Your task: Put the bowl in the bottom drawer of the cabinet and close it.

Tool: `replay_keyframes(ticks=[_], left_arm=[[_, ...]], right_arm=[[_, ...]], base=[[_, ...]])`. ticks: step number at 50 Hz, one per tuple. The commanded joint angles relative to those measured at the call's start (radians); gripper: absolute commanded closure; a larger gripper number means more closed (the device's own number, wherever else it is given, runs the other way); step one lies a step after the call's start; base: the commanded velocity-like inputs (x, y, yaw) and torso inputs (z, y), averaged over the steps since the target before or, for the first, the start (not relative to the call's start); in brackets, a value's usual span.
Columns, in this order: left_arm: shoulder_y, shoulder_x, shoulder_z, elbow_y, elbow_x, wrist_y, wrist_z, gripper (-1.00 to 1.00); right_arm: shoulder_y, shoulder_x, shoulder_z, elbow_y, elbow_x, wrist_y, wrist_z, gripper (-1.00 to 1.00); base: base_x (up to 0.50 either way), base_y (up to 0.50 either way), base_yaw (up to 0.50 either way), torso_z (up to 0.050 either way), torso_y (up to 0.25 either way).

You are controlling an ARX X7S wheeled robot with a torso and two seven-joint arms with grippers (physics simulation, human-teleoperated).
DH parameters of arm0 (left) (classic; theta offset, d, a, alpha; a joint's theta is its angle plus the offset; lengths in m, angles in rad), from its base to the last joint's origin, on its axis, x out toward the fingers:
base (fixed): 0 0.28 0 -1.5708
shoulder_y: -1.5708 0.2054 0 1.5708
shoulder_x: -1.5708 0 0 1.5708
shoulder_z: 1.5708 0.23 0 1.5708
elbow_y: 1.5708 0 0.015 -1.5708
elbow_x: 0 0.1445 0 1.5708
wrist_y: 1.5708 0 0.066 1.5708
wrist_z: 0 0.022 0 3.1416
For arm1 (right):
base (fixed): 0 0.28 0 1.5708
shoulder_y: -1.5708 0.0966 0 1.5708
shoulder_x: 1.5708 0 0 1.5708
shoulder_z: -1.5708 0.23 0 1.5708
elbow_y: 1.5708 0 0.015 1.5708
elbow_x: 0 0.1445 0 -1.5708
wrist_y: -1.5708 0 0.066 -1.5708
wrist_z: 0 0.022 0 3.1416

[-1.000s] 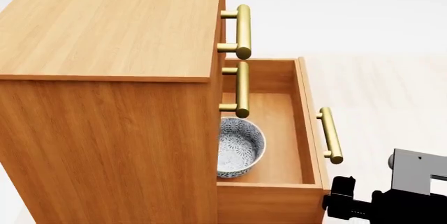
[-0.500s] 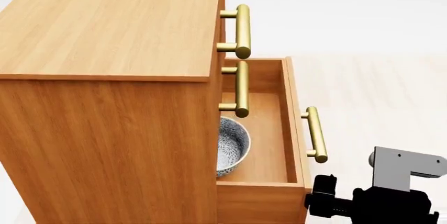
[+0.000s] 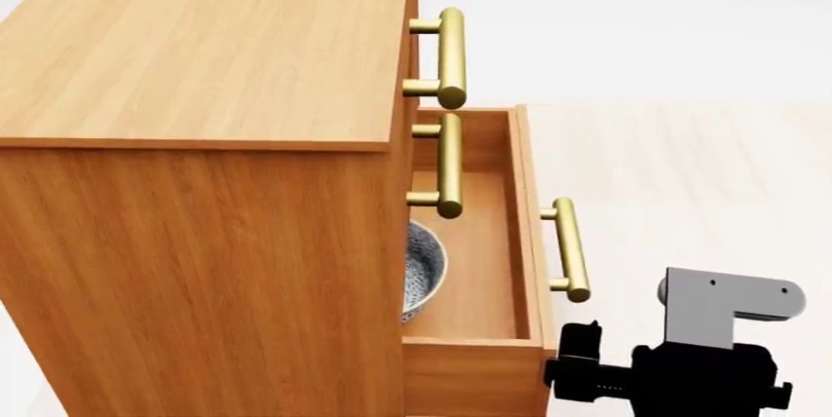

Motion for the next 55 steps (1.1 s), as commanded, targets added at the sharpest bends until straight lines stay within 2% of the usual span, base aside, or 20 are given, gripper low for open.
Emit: replay_keyframes(ticks=[1,4,9,14,20,55], left_arm=[[0.004,-0.002,0.000,0.007,0.000,-0.001,-0.003,-1.00],[0.011,-0.021,-0.005,0.064,-0.007,-0.043,-0.021,-1.00],[0.003,-0.003,0.001,0.004,-0.001,0.001,-0.003,-1.00],[0.005,-0.014,-0.002,0.040,-0.006,-0.026,-0.014,-1.00],[0.000,-0.001,0.002,-0.004,-0.001,0.006,-0.002,-1.00],[0.006,-0.022,0.000,0.056,-0.011,-0.037,-0.021,-1.00]], right_arm=[[-0.003,-0.018,-0.018,0.001,-0.043,-0.008,-0.005,-1.00],[-0.004,-0.020,-0.022,0.002,-0.041,-0.009,-0.004,-1.00],[-0.008,-0.023,-0.028,-0.002,-0.038,-0.010,-0.003,-1.00],[-0.011,-0.026,-0.038,-0.003,-0.039,-0.019,0.001,-1.00],[-0.010,-0.031,-0.046,-0.008,-0.034,-0.012,0.000,-1.00],[0.007,-0.060,-0.084,0.010,-0.004,-0.015,0.017,-1.00]], base=[[0.00,0.00,0.00,0.000,0.000],[0.00,0.00,0.00,0.000,0.000],[0.00,0.00,0.00,0.000,0.000],[0.00,0.00,0.00,0.000,0.000],[0.00,0.00,0.00,0.000,0.000],[0.00,0.00,0.00,0.000,0.000]])
